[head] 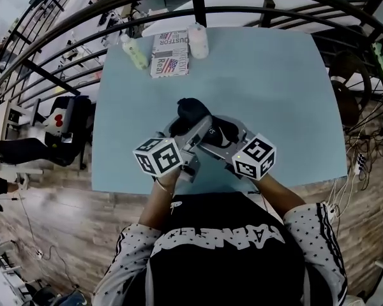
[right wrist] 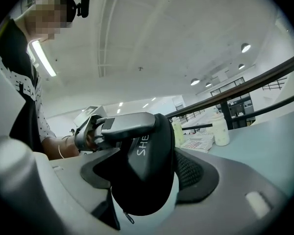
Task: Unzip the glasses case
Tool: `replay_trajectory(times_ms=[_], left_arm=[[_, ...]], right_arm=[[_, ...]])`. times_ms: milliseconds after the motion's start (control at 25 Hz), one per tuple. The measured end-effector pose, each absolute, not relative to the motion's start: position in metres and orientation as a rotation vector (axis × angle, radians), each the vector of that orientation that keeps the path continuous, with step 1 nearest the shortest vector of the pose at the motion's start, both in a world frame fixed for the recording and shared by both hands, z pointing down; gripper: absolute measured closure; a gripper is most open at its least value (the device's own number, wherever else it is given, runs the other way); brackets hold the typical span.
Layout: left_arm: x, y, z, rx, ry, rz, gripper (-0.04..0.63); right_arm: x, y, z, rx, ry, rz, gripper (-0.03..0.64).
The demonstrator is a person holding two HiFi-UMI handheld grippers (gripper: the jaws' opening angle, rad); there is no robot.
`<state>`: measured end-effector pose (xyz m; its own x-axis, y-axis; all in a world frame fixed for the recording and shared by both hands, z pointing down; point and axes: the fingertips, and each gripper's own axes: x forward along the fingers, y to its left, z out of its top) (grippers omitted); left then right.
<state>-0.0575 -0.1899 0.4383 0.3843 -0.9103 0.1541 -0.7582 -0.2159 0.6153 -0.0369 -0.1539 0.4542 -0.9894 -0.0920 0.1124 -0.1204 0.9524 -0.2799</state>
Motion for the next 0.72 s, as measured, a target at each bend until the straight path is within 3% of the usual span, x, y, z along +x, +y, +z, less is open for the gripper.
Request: replay_trajectory(times_ms=[720], left_arm=[[-0.119, -0.184, 0.409, 2.036, -1.507, -0.339, 0.595]], right_arm=[[-0.064, -0.145, 0.445, 0.279, -3.022, 0.245, 0.268]])
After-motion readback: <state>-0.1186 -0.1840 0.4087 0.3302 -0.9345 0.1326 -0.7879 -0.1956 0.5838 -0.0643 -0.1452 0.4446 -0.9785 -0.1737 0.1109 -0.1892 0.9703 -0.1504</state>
